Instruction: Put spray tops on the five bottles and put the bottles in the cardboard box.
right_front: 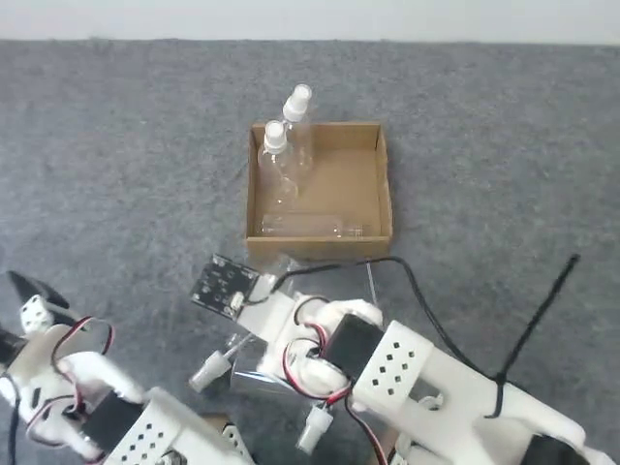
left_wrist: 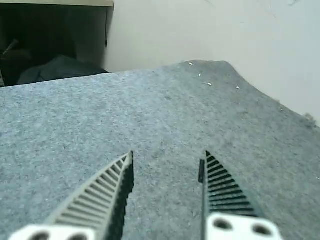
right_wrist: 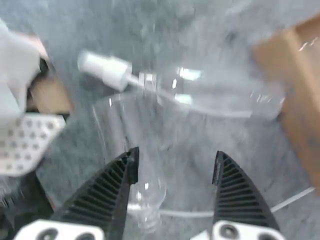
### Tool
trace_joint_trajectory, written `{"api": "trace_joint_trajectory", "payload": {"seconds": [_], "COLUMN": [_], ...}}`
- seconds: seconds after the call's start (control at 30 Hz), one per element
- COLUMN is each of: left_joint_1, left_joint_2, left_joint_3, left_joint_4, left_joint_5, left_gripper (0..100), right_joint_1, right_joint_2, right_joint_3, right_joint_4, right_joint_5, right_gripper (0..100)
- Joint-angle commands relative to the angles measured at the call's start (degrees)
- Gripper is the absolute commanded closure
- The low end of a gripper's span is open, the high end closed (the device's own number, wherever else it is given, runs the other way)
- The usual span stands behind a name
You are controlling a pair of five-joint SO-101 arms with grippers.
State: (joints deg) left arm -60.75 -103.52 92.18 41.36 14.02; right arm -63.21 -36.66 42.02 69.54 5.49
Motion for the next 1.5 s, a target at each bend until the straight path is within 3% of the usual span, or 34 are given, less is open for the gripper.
{"api": "trace_joint_trajectory", "payload": {"seconds": [0.0, 0.23, 0.5, 0.73, 0.9, 1.07, 1.27, 1.47], "left_joint_1": [-0.35, -0.26, -0.26, -0.26, -0.26, -0.26, -0.18, 2.02], "left_joint_2": [-0.88, -0.88, -0.88, -0.88, -0.88, -0.88, -0.88, -0.88], "left_joint_3": [-0.22, 0.22, 0.31, 0.31, 0.31, 0.31, 0.31, 0.4], "left_joint_4": [-0.62, -0.7, -0.7, -0.7, -0.7, -0.7, -0.7, -0.7], "left_joint_5": [0.7, 0.62, 0.62, 0.62, 0.62, 0.62, 0.62, 0.53], "left_gripper": [80, 80, 80, 80, 80, 80, 80, 80], "right_joint_1": [-0.57, -0.75, -6.37, -6.2, -6.11, -1.98, 3.91, 6.55], "right_joint_2": [-2.42, -2.42, -1.36, 9.36, 14.29, 16.13, 16.31, 15.69], "right_joint_3": [2.73, 4.92, 7.21, 6.77, 5.63, 4.22, 1.49, 0.97], "right_joint_4": [-1.1, -1.19, -1.63, -5.85, -6.02, -6.02, -6.11, -5.93], "right_joint_5": [-0.18, -0.18, -0.09, 0.0, 4.92, 5.54, 5.54, 5.54], "right_gripper": [80.6, 80.6, 80.6, 80.6, 81.0, 81.2, 94.6, 95.7]}}
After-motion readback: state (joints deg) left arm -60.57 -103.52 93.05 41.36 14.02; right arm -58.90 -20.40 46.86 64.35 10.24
